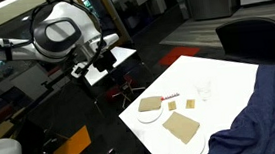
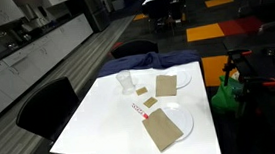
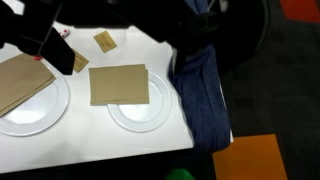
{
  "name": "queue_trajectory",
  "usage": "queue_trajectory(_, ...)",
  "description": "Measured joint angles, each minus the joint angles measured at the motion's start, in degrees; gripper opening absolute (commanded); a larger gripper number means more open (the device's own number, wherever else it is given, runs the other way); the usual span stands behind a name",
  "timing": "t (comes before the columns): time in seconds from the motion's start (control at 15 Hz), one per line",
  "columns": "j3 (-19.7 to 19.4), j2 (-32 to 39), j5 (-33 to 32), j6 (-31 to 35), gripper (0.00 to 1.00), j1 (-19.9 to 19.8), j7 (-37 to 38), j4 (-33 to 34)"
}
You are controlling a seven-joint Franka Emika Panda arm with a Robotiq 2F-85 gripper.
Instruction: Put the marker in the cup
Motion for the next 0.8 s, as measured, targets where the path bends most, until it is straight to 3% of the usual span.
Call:
queue_trajectory(0.4, -0.2, 0.0, 0.0, 0.0, 1.00, 0.2, 0.0, 0.0)
queue_trajectory(0.8, -0.8, 1.5, 0.7, 1.5, 1.00, 2.9, -0.5, 0.2)
